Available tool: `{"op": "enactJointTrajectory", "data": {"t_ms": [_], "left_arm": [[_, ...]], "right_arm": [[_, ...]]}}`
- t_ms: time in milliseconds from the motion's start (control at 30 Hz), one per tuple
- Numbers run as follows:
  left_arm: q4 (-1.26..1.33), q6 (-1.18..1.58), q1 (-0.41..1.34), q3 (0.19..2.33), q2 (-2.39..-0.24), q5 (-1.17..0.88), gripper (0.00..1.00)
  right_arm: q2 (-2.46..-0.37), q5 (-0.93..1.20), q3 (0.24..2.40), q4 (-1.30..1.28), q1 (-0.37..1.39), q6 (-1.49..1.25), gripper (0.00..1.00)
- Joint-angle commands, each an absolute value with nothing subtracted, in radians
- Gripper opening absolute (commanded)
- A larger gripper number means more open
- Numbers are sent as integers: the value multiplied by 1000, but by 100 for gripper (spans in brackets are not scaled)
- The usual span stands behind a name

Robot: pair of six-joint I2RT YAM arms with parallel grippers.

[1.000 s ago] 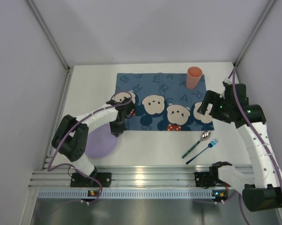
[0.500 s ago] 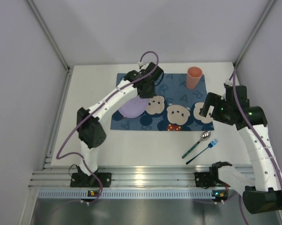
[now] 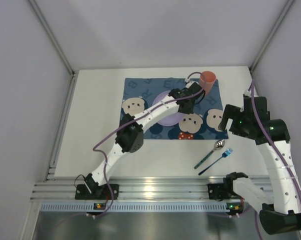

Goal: Set the dinner table for one person

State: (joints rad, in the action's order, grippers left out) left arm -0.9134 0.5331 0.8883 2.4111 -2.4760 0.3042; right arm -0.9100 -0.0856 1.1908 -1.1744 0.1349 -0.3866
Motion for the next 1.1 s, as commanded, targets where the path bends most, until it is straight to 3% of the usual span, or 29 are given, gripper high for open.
{"op": "enactJointTrajectory", "data": {"t_ms": [0, 67, 100, 133, 167, 267, 400, 633, 900, 1067], "left_arm": [[-805, 508, 885, 2419, -2467, 327, 0], [-782, 505, 884, 2419, -2489, 310, 5], [-776, 502, 884, 2421, -2499, 301, 16], [-769, 500, 882, 2421, -2519, 285, 39], [-767, 500, 881, 2427, -2528, 273, 53], [-770, 506, 870, 2427, -2545, 241, 80], [-773, 528, 854, 2419, -2519, 242, 83], [-756, 545, 827, 2333, -2289, 291, 84], [-790, 552, 813, 2163, -2022, 353, 84], [-784, 589, 813, 1909, -1818, 367, 83]], "right_arm": [[-900, -129, 1183, -1201, 140, -361, 100], [-907, -129, 1180, -1201, 140, -359, 100], [-911, -129, 1178, -1201, 140, -359, 100], [-917, -127, 1177, -1201, 141, -359, 100], [-920, -124, 1175, -1200, 140, -359, 100], [-933, -104, 1167, -1193, 141, -359, 100], [-951, -29, 1131, -1167, 141, -382, 100], [-1032, 208, 971, -1086, 140, -431, 100], [-1123, 236, 824, -996, 143, -488, 100], [-1209, 190, 805, -931, 141, -528, 87]]}}
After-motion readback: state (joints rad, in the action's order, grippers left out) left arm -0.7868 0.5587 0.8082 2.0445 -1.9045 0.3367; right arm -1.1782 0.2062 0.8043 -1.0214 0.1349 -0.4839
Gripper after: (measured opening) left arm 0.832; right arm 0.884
